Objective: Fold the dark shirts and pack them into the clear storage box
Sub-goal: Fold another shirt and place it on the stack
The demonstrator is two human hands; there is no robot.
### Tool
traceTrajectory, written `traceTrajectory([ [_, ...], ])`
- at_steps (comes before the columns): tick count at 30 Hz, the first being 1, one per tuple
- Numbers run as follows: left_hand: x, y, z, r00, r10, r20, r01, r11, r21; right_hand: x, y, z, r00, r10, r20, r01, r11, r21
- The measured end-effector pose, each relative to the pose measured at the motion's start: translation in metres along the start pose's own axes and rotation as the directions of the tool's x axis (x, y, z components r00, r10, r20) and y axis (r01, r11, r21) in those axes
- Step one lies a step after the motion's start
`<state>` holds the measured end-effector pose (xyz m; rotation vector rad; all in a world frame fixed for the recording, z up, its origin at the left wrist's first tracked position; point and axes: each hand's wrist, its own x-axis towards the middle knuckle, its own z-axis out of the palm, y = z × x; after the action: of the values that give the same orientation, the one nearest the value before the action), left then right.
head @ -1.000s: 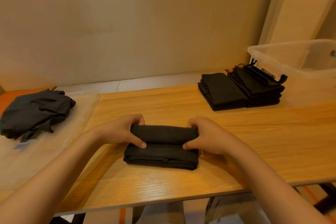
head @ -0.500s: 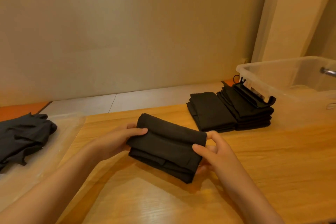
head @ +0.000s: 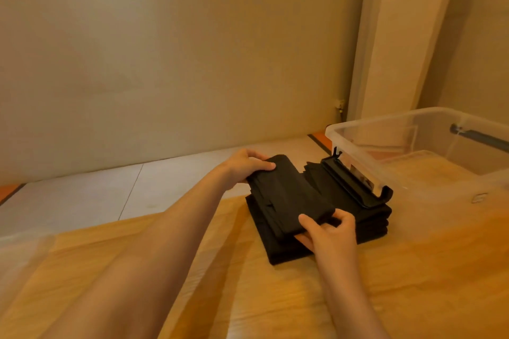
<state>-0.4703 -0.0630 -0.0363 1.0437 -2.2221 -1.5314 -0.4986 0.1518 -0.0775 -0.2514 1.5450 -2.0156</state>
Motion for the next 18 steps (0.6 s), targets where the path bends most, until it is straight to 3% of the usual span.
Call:
traceTrajectory([
  [6, 0.023, -0.021, 0.012, 0.999, 0.031, 0.021, -0.033, 0.993, 0.112, 0.003, 0.012, -0.001, 0.996, -0.074, -0.039, 0.061, 0.959, -0.276],
  [12, 0.017, -0.012, 0.013, 0.984, 0.179, 0.010, -0.180, 0.979, 0.092, -0.007, 0.009, -0.002, 0.992, -0.124, -0.037, 0.108, 0.950, -0.291],
  [18, 0.016, -0.022, 0.022, 0.985, 0.175, -0.012, -0.173, 0.980, 0.101, -0.006, 0.016, -0.006, 0.991, -0.131, -0.020, 0.112, 0.913, -0.393],
])
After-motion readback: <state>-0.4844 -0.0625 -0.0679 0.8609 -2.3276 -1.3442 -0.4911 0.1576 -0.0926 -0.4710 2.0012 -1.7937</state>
